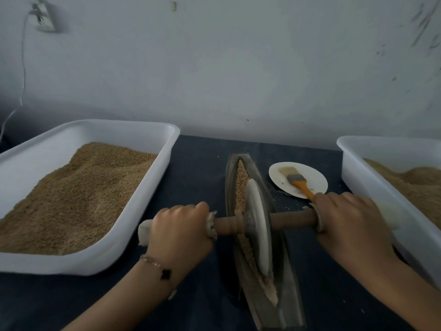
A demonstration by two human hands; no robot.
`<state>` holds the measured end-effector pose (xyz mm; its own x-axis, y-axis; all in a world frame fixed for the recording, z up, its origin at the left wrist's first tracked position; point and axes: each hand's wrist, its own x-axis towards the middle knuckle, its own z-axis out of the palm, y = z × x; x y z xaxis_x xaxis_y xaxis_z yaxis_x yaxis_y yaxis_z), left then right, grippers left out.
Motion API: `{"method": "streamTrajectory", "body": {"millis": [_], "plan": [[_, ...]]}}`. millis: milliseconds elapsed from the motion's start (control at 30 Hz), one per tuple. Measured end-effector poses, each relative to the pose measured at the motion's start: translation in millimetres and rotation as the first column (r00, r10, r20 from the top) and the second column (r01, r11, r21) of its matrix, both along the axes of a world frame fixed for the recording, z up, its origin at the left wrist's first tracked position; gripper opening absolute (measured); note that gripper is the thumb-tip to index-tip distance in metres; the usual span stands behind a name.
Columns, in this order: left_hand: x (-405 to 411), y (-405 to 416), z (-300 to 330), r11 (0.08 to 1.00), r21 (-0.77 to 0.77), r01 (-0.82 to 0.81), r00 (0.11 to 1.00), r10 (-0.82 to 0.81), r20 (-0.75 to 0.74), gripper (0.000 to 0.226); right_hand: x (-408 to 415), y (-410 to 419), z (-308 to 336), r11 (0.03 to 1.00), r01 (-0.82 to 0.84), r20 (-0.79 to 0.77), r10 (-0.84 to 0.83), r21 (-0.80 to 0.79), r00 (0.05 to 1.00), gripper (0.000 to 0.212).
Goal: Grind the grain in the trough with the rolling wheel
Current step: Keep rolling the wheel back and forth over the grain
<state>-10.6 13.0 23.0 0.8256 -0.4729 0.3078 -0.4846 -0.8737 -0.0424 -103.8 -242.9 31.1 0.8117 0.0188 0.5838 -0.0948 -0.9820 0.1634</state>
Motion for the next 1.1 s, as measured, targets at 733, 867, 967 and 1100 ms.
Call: {"method": "streamTrajectory", "body": {"millis": [733,867,967,1100], "plan": [[101.1,-49.3,4.7,0.998,-0.01,-0.066,0.986,0.066,0.154,0.026,116.4,-34.0,-5.0,0.975,0.222,-0.141,-0.221,-0.004,0.965,0.025],[74.6,-38.6,1.4,0.998,0.034,-0.048,0.993,0.044,0.108,0.029,77.0,-20.9,-9.4,0.98,0.198,-0.134,-0.197,-0.008,0.971,0.018],[51.7,-32.5,3.6,0.998,0.043,-0.038,0.993,0.033,0.111,0.032,46.8,-13.2,-11.2,0.984,0.179,-0.134,-0.174,0.026,0.976,0.027],[18.3,-19.6,5.6,0.997,0.076,-0.019,0.992,0.009,0.123,0.034,6.1,-3.4,-10.0,0.987,0.158,-0.159,-0.156,0.0,0.975,0.034]]}}
